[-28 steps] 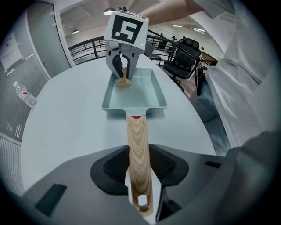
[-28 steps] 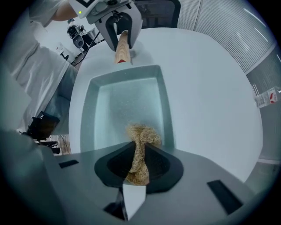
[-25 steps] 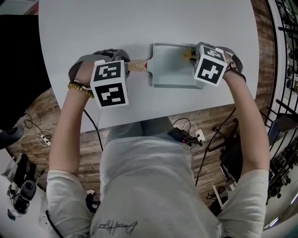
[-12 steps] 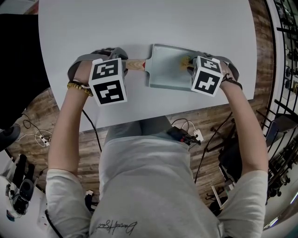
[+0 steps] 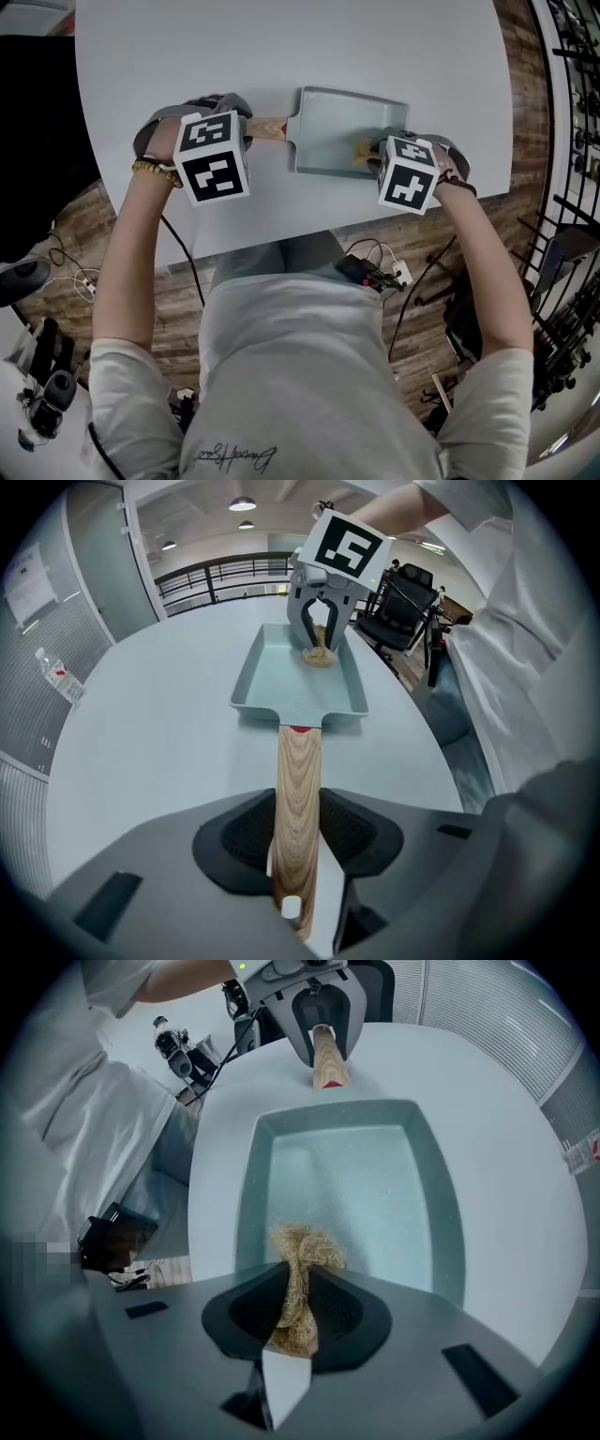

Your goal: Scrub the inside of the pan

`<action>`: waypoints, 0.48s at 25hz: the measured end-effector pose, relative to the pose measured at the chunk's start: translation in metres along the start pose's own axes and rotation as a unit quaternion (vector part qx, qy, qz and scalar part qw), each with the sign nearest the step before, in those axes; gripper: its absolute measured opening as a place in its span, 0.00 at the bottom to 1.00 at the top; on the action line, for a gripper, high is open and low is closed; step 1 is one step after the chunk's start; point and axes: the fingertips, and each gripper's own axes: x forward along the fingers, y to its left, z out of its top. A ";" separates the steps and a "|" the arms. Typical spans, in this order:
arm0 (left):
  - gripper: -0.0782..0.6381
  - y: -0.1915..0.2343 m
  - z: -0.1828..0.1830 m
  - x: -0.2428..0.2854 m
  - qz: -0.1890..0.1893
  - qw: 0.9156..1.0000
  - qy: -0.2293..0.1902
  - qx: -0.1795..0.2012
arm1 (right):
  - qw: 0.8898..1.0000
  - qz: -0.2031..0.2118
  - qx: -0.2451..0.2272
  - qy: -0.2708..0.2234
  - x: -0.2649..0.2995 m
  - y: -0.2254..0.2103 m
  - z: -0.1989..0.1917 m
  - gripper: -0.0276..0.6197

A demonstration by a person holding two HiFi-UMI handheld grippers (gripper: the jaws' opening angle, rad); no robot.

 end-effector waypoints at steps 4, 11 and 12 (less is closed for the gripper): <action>0.31 0.002 -0.003 0.001 -0.001 1.000 0.002 0.001 | 1.000 0.014 0.005 0.004 0.004 0.008 0.001 0.16; 0.31 0.001 0.002 0.001 -0.002 1.000 0.004 0.002 | 1.000 0.019 0.011 0.008 0.003 0.014 -0.003 0.16; 0.31 0.000 0.002 0.001 -0.002 1.000 0.005 0.001 | 1.000 0.019 0.013 0.007 0.003 0.015 -0.004 0.16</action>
